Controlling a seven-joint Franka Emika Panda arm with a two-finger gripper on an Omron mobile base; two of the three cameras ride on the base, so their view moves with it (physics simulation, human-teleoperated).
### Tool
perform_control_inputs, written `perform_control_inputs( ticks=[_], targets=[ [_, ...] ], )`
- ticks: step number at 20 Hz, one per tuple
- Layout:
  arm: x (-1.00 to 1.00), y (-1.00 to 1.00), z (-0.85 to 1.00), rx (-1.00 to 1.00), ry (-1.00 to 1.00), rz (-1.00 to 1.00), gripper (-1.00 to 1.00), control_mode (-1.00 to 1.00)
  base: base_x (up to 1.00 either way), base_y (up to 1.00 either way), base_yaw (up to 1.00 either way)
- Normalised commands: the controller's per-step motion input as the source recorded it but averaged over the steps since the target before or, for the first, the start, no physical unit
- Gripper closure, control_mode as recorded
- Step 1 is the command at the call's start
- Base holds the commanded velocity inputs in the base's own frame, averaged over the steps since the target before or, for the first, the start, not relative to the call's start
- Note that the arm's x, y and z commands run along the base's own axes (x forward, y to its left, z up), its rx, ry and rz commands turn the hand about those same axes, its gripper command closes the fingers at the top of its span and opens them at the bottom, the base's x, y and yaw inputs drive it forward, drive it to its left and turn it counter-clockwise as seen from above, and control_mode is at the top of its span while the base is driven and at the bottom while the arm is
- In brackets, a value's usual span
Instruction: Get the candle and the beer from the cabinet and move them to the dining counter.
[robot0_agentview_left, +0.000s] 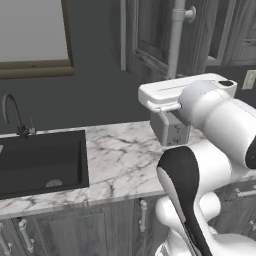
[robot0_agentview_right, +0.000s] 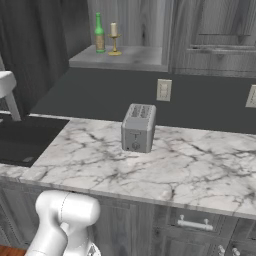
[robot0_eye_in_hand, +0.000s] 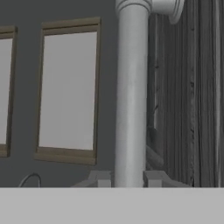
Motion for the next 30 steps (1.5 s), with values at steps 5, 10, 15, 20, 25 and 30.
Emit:
perform_control_inputs(
  ticks=[5,10,15,20,25,30],
  targets=[
    [0.00,0.40,0.00,-0.02,0.03,-0.02,1.00,-1.00,0.00,0.00,0.00],
    [0.00,0.33,0.00,-0.02,0.02,0.00,1.00,-1.00,0.00,0.00,0.00],
    [0.00,0.08,0.00,-0.01,0.01,0.00,-1.00,-1.00,0.00,0.00,0.00],
    [-0.09,0.02,0.00,0.00,0.00,0.00,-1.00,-1.00,0.00,0.00,0.00],
    [-0.48,0.00,0.00,0.00,0.00,0.01,-1.00,-1.00,0.00,0.00,0.00],
    [-0.88,-0.35,0.02,0.00,0.00,0.11,-1.00,-1.00,0.00,0.00,0.00]
  ],
)
